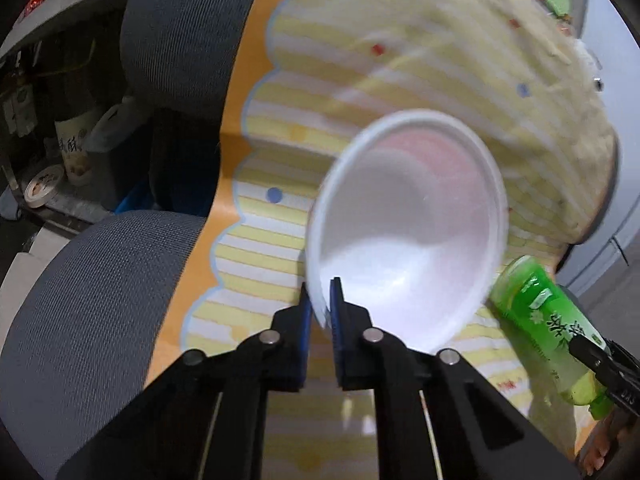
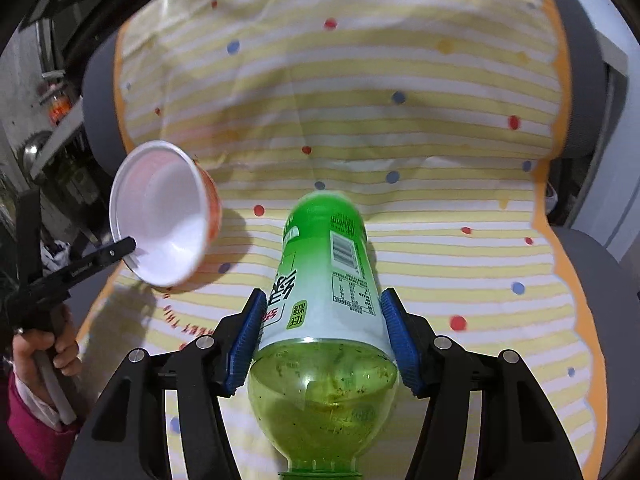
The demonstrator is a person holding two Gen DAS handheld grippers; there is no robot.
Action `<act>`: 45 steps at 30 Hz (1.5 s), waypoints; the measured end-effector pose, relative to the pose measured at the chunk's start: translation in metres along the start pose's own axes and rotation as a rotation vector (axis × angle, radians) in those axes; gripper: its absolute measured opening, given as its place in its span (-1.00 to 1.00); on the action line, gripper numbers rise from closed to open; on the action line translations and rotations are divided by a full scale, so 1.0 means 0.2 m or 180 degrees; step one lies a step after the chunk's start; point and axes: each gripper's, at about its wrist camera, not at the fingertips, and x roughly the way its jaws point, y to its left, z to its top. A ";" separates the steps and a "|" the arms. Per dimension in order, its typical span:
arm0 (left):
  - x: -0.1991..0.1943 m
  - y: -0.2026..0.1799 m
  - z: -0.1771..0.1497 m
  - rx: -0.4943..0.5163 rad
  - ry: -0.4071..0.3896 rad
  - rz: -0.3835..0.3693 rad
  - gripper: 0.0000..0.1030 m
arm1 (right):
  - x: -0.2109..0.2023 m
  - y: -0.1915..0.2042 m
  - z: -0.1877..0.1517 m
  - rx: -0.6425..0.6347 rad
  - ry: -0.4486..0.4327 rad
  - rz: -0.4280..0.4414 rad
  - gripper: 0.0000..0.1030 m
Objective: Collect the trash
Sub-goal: 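Grasp the white noodle cup rim with the left tool while right holds the tea bottle, then carry the cup and tea bottle to the trash bin and open both tools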
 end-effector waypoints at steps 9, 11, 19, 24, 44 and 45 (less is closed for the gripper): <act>-0.38 -0.29 -0.29 0.0139 -0.0126 -0.0308 -0.95 | -0.46 -0.10 -0.17 0.0211 -0.0369 0.0067 0.15; -0.45 -0.38 -0.37 0.0234 -0.0161 -0.0349 -0.95 | -0.58 -0.16 -0.26 0.0292 -0.0454 0.0065 0.15; -0.68 -0.78 -0.61 0.0554 -0.0179 -0.0608 -0.95 | -1.02 -0.40 -0.58 0.0666 -0.0759 -0.0031 0.15; -0.71 -1.02 -0.72 0.0772 -0.0081 -0.0802 -0.95 | -1.29 -0.56 -0.71 0.0858 -0.1018 -0.0199 0.15; -0.51 -2.10 -1.41 0.2401 0.1227 -0.1973 -0.82 | -1.84 -1.09 -1.12 0.1566 -0.1412 -0.1149 0.15; -0.49 -2.13 -1.43 0.2409 0.1285 -0.1937 -0.36 | -1.84 -1.10 -1.14 0.1579 -0.1392 -0.1176 0.15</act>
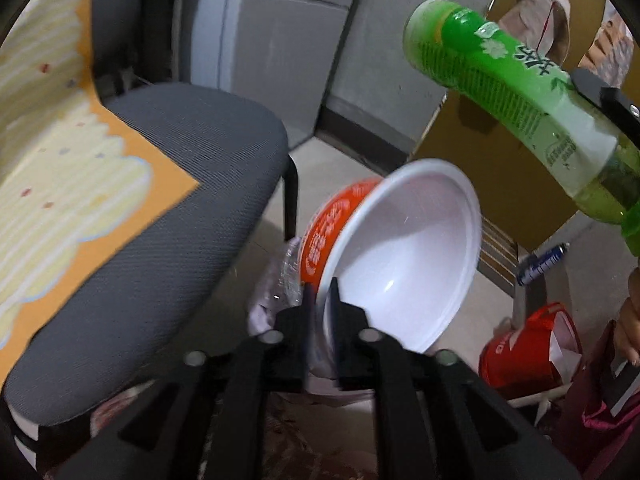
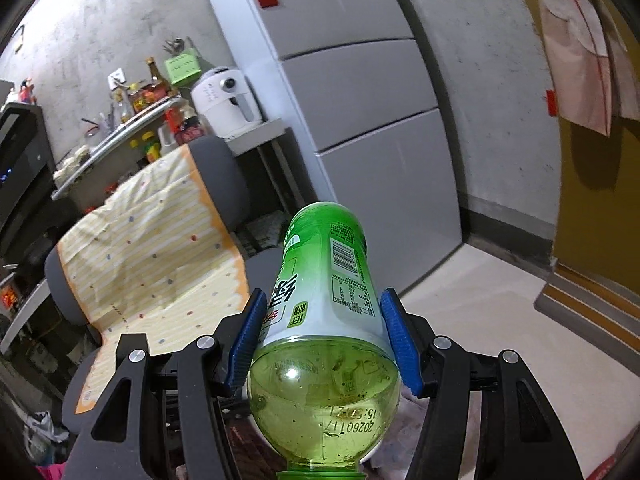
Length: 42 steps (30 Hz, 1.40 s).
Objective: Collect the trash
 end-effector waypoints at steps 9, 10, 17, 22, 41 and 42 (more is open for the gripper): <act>-0.14 0.14 -0.03 -0.0173 -0.0295 0.0341 0.24 | 0.25 -0.11 -0.17 -0.0013 0.0745 -0.0553 0.56; -0.15 0.15 -0.04 -0.0188 -0.0312 0.0364 0.24 | 0.26 -0.11 -0.18 0.0009 0.0752 -0.0558 0.56; -0.25 0.22 -0.15 -0.0284 -0.0428 0.0615 0.41 | 0.28 0.00 -0.17 -0.0113 0.0746 -0.0443 0.58; -0.37 0.27 -0.21 -0.0399 -0.0528 0.0796 0.52 | 0.30 0.12 -0.20 -0.0264 0.0842 -0.0292 0.60; -0.64 0.28 -0.38 -0.0642 -0.0503 0.1410 0.87 | 0.27 0.41 -0.33 -0.0822 0.1062 -0.0127 0.74; -0.65 0.29 -0.39 -0.0671 -0.0497 0.1443 0.87 | 0.27 0.42 -0.33 -0.0832 0.1060 -0.0113 0.74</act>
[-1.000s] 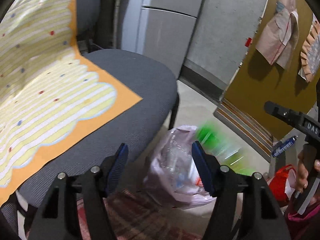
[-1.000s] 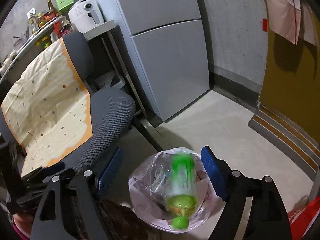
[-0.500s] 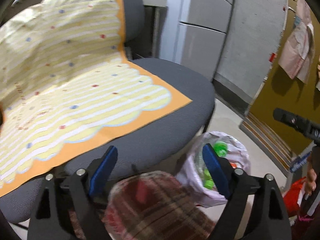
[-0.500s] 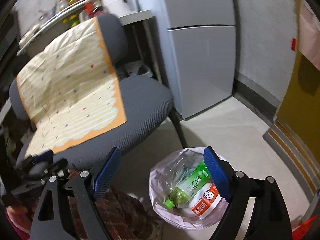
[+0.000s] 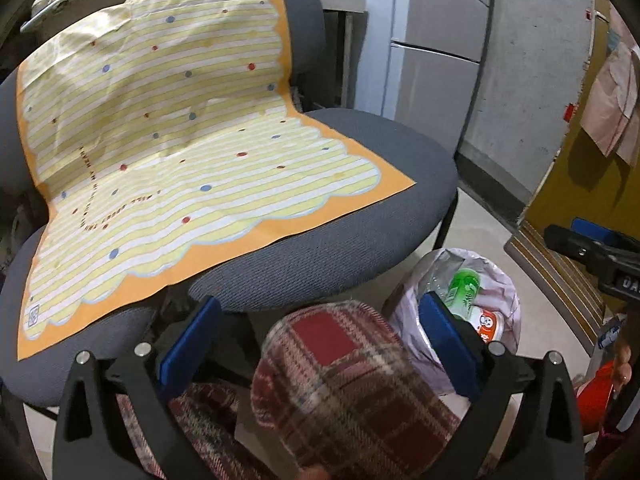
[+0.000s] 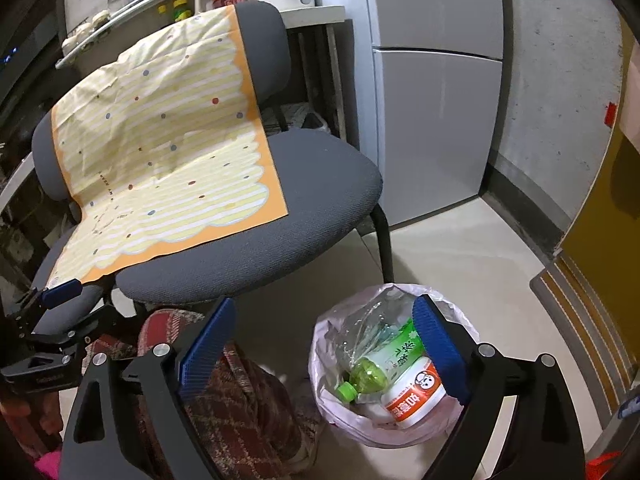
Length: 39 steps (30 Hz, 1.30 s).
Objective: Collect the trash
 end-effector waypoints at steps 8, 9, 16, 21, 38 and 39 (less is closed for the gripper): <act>-0.03 0.09 -0.04 -0.0139 0.0084 0.0228 0.87 | 0.02 0.07 -0.02 -0.0154 0.0047 -0.0010 0.75; -0.04 0.10 -0.05 -0.0153 0.0095 0.0237 0.87 | 0.02 0.07 -0.02 -0.0167 0.0056 -0.0009 0.75; -0.04 0.13 -0.06 -0.0221 0.0119 0.0282 0.87 | 0.03 0.09 -0.03 -0.0204 0.0081 0.0006 0.75; -0.04 0.13 -0.06 -0.0237 0.0117 0.0295 0.87 | 0.04 0.10 -0.03 -0.0200 0.0090 -0.0010 0.75; -0.03 0.15 -0.06 -0.0272 0.0150 0.0337 0.87 | 0.04 0.10 -0.03 -0.0199 0.0090 -0.0016 0.75; -0.03 0.15 -0.06 -0.0270 0.0151 0.0337 0.87 | 0.04 0.10 -0.03 -0.0202 0.0090 -0.0014 0.75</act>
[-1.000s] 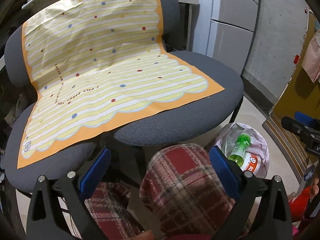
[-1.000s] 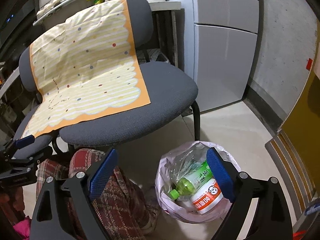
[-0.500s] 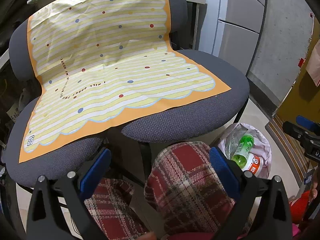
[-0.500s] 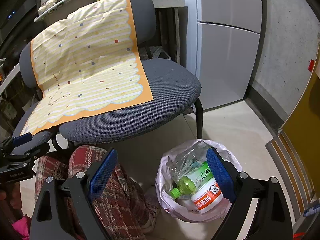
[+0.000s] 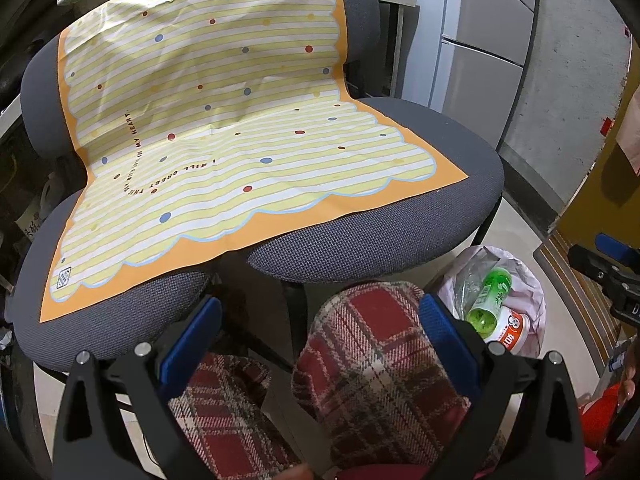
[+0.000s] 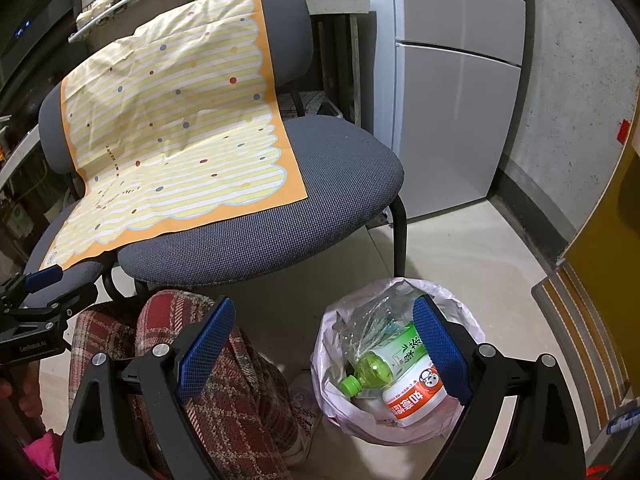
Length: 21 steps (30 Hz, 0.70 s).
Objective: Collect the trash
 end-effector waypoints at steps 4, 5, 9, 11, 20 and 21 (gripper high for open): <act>0.00 0.00 0.00 0.0002 -0.0003 -0.0005 0.87 | 0.01 0.01 -0.01 -0.0011 -0.0005 0.0002 0.75; 0.00 0.00 0.00 0.0002 -0.0002 -0.0006 0.87 | 0.01 0.01 -0.01 -0.0011 -0.0004 0.0004 0.75; 0.00 0.00 0.00 0.0000 -0.0004 -0.0005 0.87 | 0.01 0.01 -0.01 -0.0008 -0.0006 0.0001 0.75; 0.00 0.00 0.00 0.0001 -0.0003 -0.0002 0.87 | 0.01 0.01 -0.01 -0.0011 -0.0006 0.0002 0.75; 0.00 0.00 0.00 0.0000 -0.0004 -0.0001 0.87 | 0.01 0.02 -0.01 -0.0008 -0.0008 0.0003 0.75; 0.00 0.00 0.00 0.0001 -0.0004 -0.0002 0.87 | 0.01 0.03 0.00 -0.0013 -0.0007 0.0005 0.75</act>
